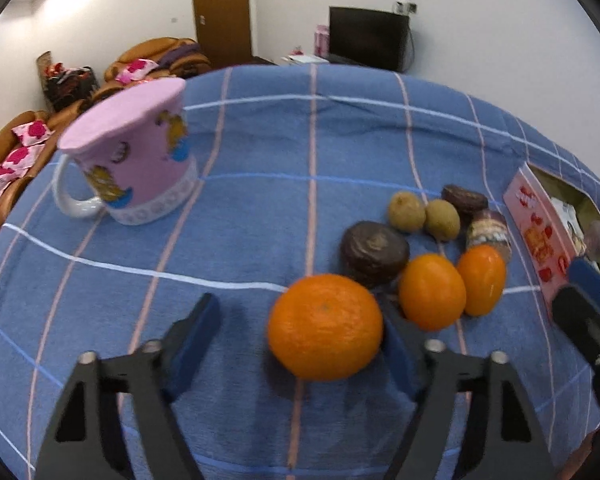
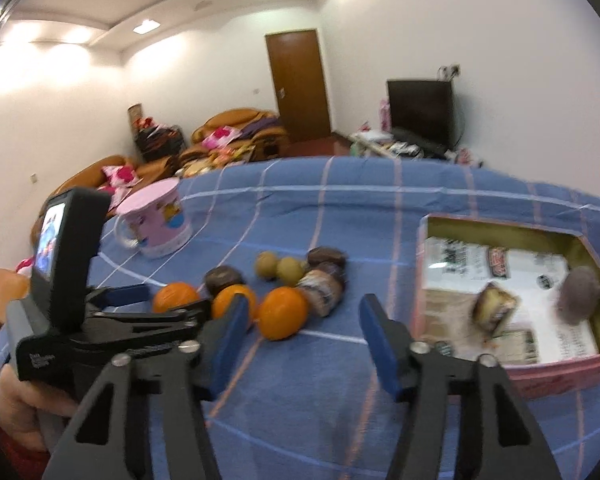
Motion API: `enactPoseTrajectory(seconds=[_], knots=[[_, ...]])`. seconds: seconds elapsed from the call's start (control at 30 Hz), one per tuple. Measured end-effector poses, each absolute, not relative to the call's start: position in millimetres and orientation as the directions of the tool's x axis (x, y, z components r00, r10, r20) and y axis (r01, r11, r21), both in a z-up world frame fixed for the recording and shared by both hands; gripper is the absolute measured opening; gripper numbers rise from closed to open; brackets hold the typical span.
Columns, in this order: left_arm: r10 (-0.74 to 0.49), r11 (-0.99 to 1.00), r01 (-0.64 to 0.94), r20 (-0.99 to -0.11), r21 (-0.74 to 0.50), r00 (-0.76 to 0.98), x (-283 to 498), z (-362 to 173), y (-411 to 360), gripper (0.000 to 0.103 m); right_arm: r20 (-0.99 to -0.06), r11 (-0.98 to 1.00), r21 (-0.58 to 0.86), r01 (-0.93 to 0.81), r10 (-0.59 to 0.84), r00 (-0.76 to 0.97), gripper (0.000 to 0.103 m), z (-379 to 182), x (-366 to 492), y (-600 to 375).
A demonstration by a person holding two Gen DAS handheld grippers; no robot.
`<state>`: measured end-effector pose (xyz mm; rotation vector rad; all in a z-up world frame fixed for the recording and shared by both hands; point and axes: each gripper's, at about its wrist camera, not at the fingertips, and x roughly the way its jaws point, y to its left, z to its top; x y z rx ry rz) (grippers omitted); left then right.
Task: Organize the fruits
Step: 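Grasp a large orange with the left tool while the right tool grasps another orange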
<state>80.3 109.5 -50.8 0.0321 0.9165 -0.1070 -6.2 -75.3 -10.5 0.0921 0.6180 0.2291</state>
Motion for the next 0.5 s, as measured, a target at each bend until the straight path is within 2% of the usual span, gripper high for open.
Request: enactPoseTrajectory(seconds=[0.13, 0.33, 0.5], knots=[[-0.115, 0.991, 0.127, -0.779, -0.045, 0.617, 78.5, -48.6, 109.7, 0.049, -0.618, 0.962, 0.200, -0.185, 0.271, 0.738, 0.054, -22.0, 8.3, -65.5], [-0.086, 0.996, 0.039, -0.754, -0.079, 0.652, 73.7, -43.1, 127.1, 0.049, -0.667, 0.966, 0.202, -0.159, 0.255, 0.701, 0.047, -31.5, 22.4, -55.8], [0.013, 0.998, -0.047, -0.692, -0.031, 0.722, 69.4, -31.9, 134.4, 0.049, -0.703, 0.966, 0.227, -0.125, 0.251, 0.665, 0.046, -39.9, 39.7, -51.9]])
